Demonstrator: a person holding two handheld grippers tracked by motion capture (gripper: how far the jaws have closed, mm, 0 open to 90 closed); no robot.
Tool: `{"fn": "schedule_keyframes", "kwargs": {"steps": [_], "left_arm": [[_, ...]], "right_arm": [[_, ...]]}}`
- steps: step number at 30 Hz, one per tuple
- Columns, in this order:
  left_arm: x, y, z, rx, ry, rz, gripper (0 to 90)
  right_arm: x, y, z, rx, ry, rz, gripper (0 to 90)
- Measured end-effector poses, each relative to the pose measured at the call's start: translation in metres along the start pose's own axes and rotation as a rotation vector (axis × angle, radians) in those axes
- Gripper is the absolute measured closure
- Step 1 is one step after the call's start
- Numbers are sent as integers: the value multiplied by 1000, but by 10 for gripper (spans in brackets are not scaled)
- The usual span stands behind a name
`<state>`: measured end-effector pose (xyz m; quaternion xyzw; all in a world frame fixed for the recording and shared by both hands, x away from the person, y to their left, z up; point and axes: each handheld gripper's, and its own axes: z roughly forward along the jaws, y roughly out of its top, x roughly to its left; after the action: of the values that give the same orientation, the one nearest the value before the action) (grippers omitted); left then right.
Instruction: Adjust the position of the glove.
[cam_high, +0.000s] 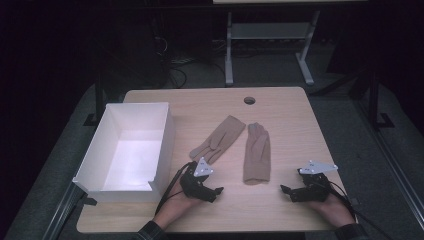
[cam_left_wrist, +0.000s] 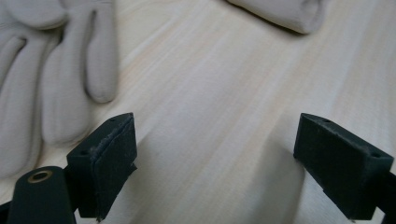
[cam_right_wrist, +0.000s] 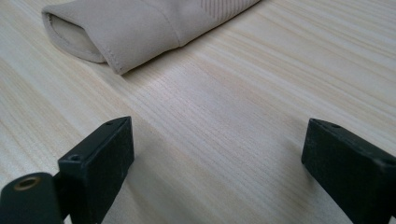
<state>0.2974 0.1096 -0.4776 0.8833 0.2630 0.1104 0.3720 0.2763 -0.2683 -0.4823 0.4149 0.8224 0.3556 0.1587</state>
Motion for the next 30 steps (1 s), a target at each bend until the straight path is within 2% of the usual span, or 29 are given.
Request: {"fn": "schedule_keyframes", "kwargs": {"steps": [14, 19, 20, 21, 22, 26, 27, 28, 30], "left_arm": [[2, -1, -1, 1, -14, 16, 124], [5, -1, -2, 0, -22, 20, 125], [5, -2, -2, 0, -23, 21, 125], [5, -2, -2, 0, -23, 22, 125], [5, -2, -2, 0, -24, 22, 125], [6, -2, -2, -2, -28, 24, 124], [6, -2, -1, -1, -31, 28, 123], [6, -2, -1, -1, -31, 28, 123], [7, -1, -1, -2, -30, 34, 123]], "right_arm": [[-1, 0, -1, 0, 14, -11, 96], [-3, 5, -4, 32, 23, -17, 267], [-3, 7, -5, 31, 18, -9, 316], [-3, 10, -5, 28, 11, -4, 420], [-3, 10, -5, 28, 11, -4, 420], [-1, 15, -8, 8, 7, 5, 615], [-1, 18, -10, -4, 14, 2, 713], [-1, 18, -10, -4, 14, 2, 713], [-1, 21, -10, -7, 17, -3, 786]]}}
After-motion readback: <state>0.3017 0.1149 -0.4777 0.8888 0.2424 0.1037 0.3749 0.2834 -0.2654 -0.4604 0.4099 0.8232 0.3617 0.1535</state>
